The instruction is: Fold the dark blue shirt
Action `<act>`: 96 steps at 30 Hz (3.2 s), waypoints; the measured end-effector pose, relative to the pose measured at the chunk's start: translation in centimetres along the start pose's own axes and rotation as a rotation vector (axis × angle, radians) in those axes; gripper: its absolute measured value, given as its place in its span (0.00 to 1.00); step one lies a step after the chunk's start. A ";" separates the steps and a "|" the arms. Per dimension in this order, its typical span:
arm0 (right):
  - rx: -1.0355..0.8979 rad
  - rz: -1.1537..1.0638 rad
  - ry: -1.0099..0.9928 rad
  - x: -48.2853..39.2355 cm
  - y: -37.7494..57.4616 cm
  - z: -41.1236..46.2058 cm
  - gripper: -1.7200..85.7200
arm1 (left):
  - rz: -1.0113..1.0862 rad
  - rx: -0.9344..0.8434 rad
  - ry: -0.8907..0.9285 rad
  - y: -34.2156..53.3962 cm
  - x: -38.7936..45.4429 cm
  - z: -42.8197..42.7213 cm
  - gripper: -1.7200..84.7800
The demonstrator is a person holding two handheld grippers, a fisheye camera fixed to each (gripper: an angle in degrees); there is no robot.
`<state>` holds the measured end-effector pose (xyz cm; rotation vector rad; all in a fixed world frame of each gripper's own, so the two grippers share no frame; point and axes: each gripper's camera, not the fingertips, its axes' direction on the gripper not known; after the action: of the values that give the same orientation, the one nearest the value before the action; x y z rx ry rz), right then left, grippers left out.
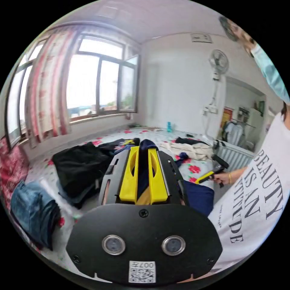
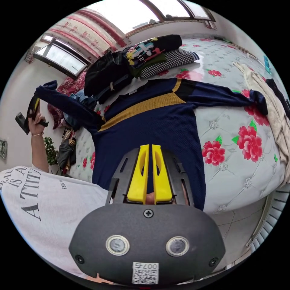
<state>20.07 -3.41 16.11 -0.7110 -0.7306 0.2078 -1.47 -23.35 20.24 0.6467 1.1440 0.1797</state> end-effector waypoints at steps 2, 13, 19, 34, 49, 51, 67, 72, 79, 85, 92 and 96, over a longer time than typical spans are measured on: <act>0.022 0.031 0.022 0.6 0.7 -0.2 0.03 | 0.147 -0.181 0.168 1.2 8.0 8.4 0.17; -0.008 0.130 0.042 6.1 1.4 1.6 0.06 | -0.091 -0.796 -0.081 25.3 10.4 18.7 0.17; -0.025 0.032 0.156 6.6 -4.4 3.5 0.06 | -0.063 -0.939 -0.048 30.7 9.1 24.7 0.16; 0.183 -0.038 0.139 4.7 -6.6 -1.6 0.02 | -0.029 -1.062 -0.121 39.0 7.3 27.8 0.08; 0.223 0.462 -0.146 10.5 6.2 -1.9 0.02 | -0.025 -1.064 0.007 42.4 0.2 23.8 0.14; 0.169 0.470 -0.136 10.4 6.7 -1.4 0.02 | -0.037 -1.069 0.024 42.2 -0.8 23.2 0.14; 0.306 0.392 0.136 13.1 -2.2 -5.1 0.07 | -0.358 -0.834 0.030 37.0 -11.9 18.6 0.10; 0.306 0.296 0.374 16.3 -12.3 -5.4 0.08 | -0.414 -0.835 0.022 36.7 -10.3 17.9 0.08; -0.031 0.120 0.794 22.4 -23.6 -1.6 0.08 | -0.532 -0.918 -0.051 36.8 -11.1 15.1 0.08; -0.234 0.143 0.748 27.2 -26.9 0.4 0.05 | -0.693 -0.849 -0.121 35.7 -12.7 14.3 0.07; -0.009 0.009 0.180 24.8 -26.2 -16.1 0.02 | -0.595 -0.820 -0.105 31.9 -11.8 14.4 0.07; 0.285 0.079 -0.178 27.0 -22.6 -27.0 0.02 | -0.586 -0.776 -0.085 30.9 -11.4 13.1 0.07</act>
<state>56.68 -23.37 31.35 -0.4530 -0.8233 0.4433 11.09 -8.61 49.94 -0.3672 1.0314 0.0787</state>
